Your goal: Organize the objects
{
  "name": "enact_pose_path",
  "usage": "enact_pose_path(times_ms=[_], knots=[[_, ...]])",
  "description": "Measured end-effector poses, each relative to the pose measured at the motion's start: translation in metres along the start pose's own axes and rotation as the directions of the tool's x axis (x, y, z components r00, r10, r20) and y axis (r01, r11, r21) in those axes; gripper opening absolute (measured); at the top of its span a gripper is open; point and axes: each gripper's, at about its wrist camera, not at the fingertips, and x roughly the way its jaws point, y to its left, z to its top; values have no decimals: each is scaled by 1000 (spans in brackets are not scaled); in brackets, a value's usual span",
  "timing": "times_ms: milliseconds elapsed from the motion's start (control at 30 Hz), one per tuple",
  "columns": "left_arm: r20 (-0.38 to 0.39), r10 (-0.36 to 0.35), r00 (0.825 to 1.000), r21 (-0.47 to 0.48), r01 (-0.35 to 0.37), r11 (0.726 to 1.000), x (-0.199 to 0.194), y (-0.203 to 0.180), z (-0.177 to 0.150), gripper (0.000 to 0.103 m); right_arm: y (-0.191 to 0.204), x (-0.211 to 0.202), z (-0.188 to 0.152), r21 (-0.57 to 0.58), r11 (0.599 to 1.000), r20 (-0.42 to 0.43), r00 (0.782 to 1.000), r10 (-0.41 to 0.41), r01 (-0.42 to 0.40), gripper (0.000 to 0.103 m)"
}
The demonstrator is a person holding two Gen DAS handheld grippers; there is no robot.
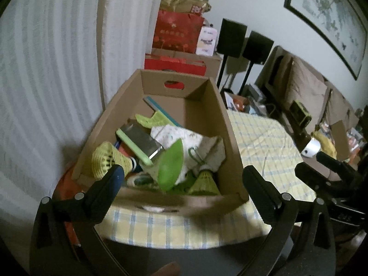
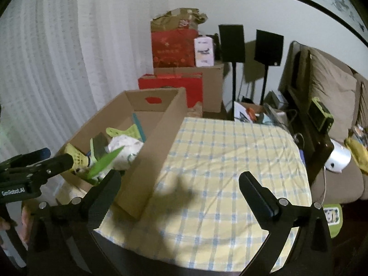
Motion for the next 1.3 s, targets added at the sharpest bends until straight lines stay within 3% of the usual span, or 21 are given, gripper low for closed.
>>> enact_pose_path(times_ms=[133,533,1300], knots=[[3,60,998,18,-60,998,-8,-8,-9,103,-6,-8,-10,20,999,-2,1000,-25,25,103],[10,44,999,70,-44,997,-35,-32,-32,103,-17,-51,-33,54,997,20,998,-61,60,103],[-4,52,999,87,-51,995,-47,-46,-43,103,-14,-74,-44,51,995,27,995,-91,90,103]])
